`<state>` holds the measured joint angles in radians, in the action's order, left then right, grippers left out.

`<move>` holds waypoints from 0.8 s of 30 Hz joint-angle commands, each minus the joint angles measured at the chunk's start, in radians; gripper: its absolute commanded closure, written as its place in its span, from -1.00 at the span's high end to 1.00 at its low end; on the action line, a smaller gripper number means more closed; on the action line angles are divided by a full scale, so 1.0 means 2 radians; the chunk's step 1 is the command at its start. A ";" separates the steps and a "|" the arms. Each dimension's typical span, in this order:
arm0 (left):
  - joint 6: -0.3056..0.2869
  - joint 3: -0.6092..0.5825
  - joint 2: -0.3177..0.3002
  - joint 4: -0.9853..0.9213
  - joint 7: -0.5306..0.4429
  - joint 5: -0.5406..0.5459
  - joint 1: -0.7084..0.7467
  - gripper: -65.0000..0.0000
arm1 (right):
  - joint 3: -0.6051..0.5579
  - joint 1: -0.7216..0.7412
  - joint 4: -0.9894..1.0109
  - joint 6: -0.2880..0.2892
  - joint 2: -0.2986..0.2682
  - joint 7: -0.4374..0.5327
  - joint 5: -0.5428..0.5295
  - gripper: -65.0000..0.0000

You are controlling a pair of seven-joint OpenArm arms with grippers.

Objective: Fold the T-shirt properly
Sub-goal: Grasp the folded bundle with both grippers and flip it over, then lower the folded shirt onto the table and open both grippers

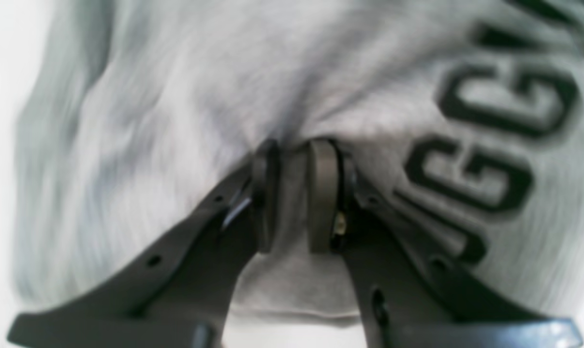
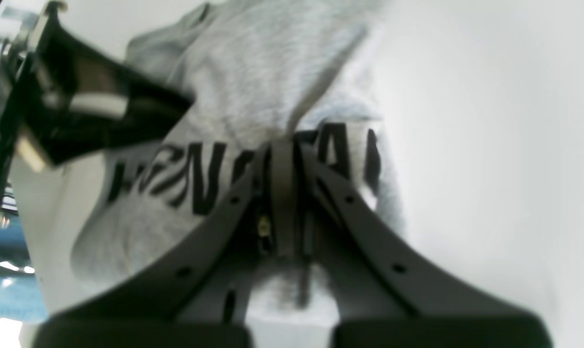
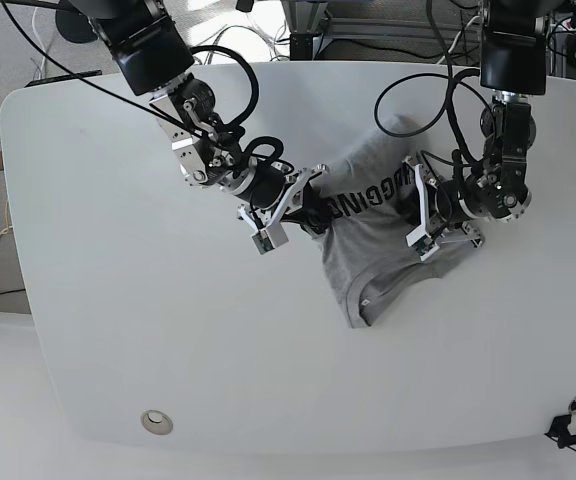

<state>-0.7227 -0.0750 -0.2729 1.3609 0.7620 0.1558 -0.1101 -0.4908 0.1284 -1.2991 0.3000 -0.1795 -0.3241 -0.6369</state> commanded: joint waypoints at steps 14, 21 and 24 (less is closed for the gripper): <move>0.012 0.046 -0.028 0.116 0.008 -0.038 0.022 -0.72 | -0.001 0.018 -0.127 -0.048 -0.014 -0.052 0.004 -1.00; 0.012 0.093 -0.028 0.196 0.008 -0.039 0.113 -0.72 | -0.003 0.064 -0.075 -0.044 0.033 -0.052 0.004 -1.00; 0.012 0.093 -0.027 0.210 0.008 -0.039 0.141 -0.72 | -0.004 0.070 -0.054 -0.042 0.042 -0.049 0.004 -1.00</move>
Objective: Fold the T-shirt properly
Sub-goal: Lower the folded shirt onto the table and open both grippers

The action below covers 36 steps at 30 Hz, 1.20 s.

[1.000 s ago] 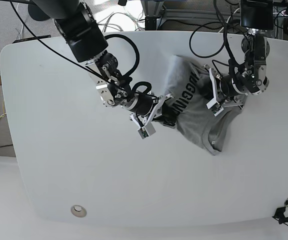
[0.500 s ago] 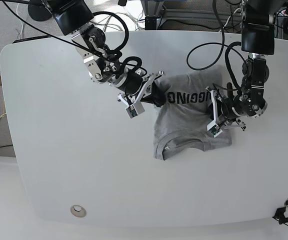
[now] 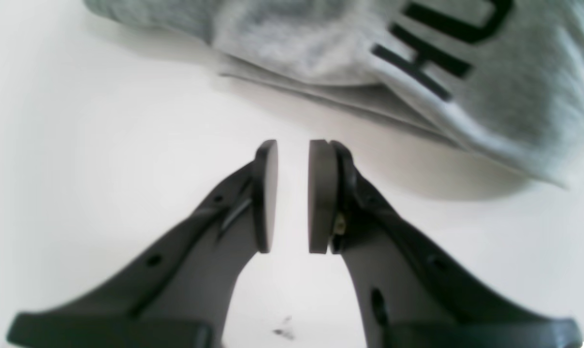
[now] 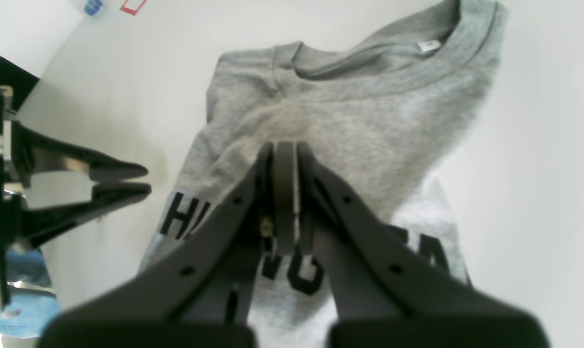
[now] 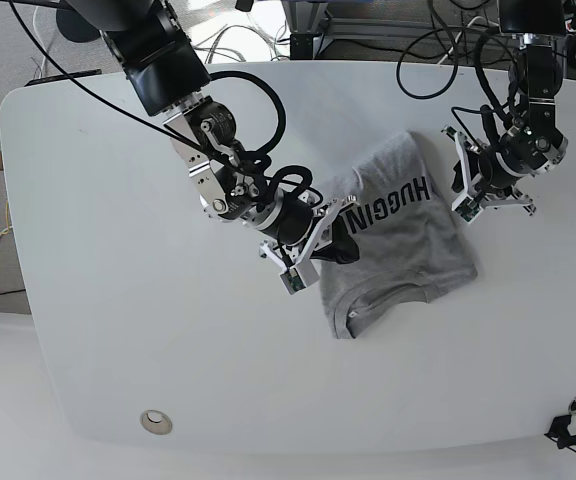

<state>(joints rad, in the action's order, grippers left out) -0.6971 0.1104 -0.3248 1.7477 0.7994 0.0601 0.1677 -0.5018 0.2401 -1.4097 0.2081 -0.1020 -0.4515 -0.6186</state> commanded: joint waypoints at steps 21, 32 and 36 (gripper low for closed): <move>0.000 -0.017 0.017 -0.113 -0.014 0.008 -0.086 -0.72 | 0.004 -0.038 0.025 0.005 -0.049 0.054 -0.006 -1.00; 0.000 -0.003 0.017 -0.121 -0.015 0.009 -0.107 -0.72 | 0.004 -0.074 -0.020 0.000 -0.051 0.052 -0.005 -1.00; 0.000 0.040 0.019 -0.083 -0.015 0.009 -0.104 -0.73 | 0.004 -0.074 -0.058 -0.002 -0.080 0.054 -0.005 -1.00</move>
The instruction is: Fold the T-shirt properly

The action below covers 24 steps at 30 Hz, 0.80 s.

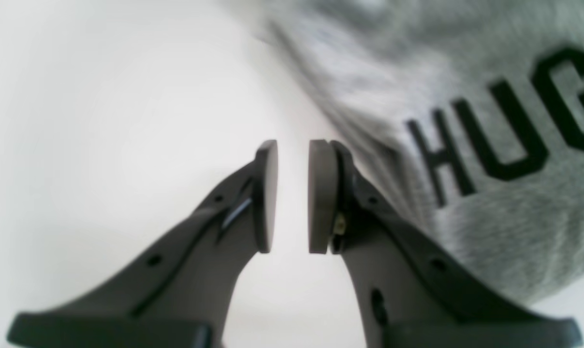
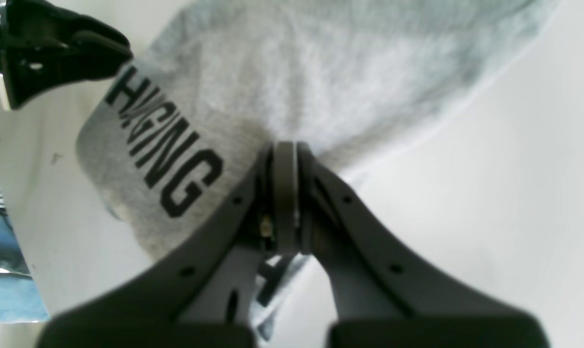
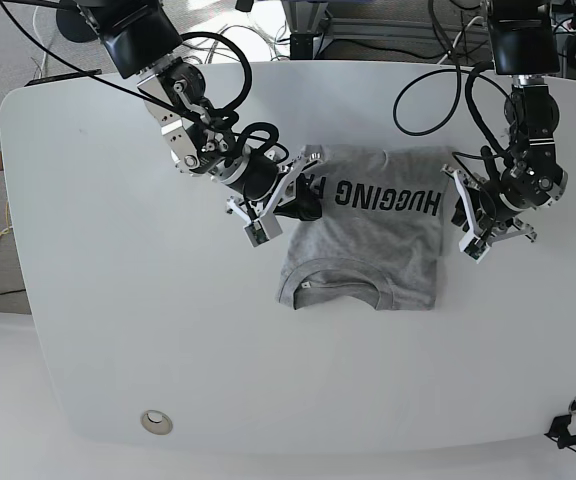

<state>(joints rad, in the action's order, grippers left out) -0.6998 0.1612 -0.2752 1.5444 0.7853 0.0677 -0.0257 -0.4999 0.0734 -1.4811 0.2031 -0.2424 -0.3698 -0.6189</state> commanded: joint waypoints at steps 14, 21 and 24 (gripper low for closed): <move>0.001 0.121 0.029 0.115 -0.266 0.007 0.153 -0.73 | 0.013 -0.105 -0.161 -0.127 -0.141 0.123 0.099 -1.00; 0.001 0.194 0.100 0.129 -0.364 0.006 0.230 -0.74 | 0.144 -0.271 -0.208 -0.127 -0.088 0.175 0.184 -1.00; 0.001 0.204 0.117 0.158 -0.367 0.007 0.279 -0.74 | 0.177 -0.329 -0.234 -0.105 -0.074 0.176 0.201 -1.00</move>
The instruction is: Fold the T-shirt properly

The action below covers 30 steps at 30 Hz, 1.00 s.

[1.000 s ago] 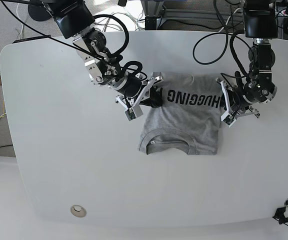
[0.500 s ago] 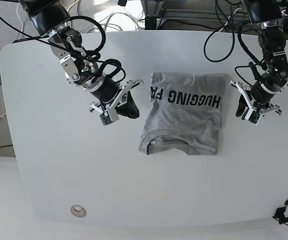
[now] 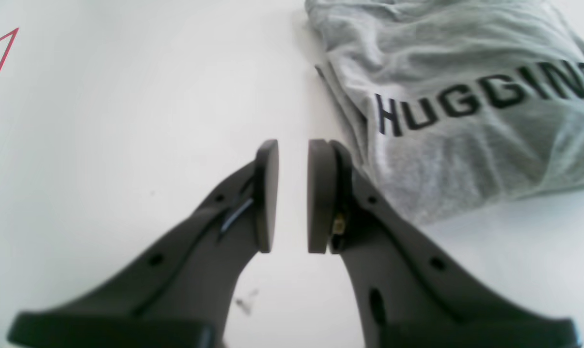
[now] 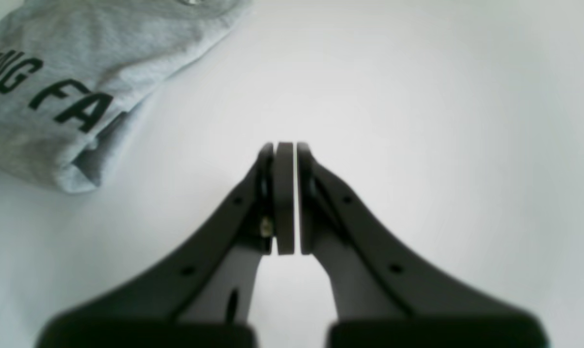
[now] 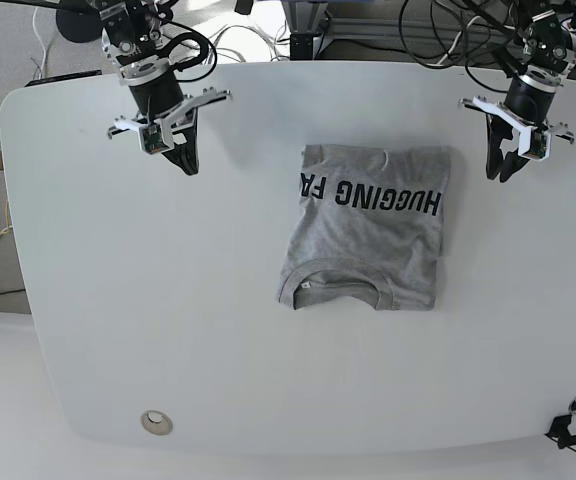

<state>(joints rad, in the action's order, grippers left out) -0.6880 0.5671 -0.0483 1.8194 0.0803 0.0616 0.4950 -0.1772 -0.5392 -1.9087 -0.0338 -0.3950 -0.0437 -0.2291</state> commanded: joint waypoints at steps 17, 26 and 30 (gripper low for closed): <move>-0.005 0.028 0.052 0.046 -0.015 0.048 0.255 -0.74 | 0.064 -0.301 -0.035 0.019 0.031 0.084 0.010 -1.00; -0.005 -0.010 0.054 -0.071 -0.014 0.044 0.254 -0.74 | 0.057 -0.299 0.098 0.020 0.059 0.084 0.010 -1.00; -0.005 -0.051 0.028 -0.167 -0.014 0.002 0.211 -0.74 | 0.020 -0.242 0.192 0.020 0.059 0.084 0.010 -1.00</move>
<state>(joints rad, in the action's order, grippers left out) -0.6956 0.4793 0.0246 1.5311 0.0551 0.0875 0.9314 -0.1120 -1.0336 -1.5646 0.0013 -0.2771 0.1040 -0.2104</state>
